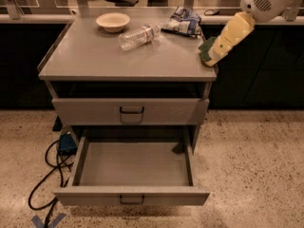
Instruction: Place sponge into middle drawer
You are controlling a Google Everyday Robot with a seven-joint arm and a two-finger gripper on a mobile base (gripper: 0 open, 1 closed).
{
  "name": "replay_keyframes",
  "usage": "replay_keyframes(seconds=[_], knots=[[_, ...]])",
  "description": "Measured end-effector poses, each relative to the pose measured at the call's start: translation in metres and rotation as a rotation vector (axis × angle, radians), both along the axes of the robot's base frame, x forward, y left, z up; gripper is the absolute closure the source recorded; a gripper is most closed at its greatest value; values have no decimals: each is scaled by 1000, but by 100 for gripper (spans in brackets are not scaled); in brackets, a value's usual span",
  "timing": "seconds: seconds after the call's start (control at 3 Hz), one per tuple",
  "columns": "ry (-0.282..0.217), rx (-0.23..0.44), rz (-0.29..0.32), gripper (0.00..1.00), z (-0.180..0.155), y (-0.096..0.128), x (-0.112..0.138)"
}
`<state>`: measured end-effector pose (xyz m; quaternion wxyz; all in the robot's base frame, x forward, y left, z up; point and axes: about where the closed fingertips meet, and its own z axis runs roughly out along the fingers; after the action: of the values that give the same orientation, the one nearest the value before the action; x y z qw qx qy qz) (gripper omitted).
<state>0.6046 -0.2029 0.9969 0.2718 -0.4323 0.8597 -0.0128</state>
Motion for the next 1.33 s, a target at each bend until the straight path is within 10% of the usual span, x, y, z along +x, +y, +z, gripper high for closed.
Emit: replay_keyframes(seconds=[0.67,1.33], knots=[[-9,79,-28,0,-15,-2,97],[-54,90,-37,0,1,-6,108]])
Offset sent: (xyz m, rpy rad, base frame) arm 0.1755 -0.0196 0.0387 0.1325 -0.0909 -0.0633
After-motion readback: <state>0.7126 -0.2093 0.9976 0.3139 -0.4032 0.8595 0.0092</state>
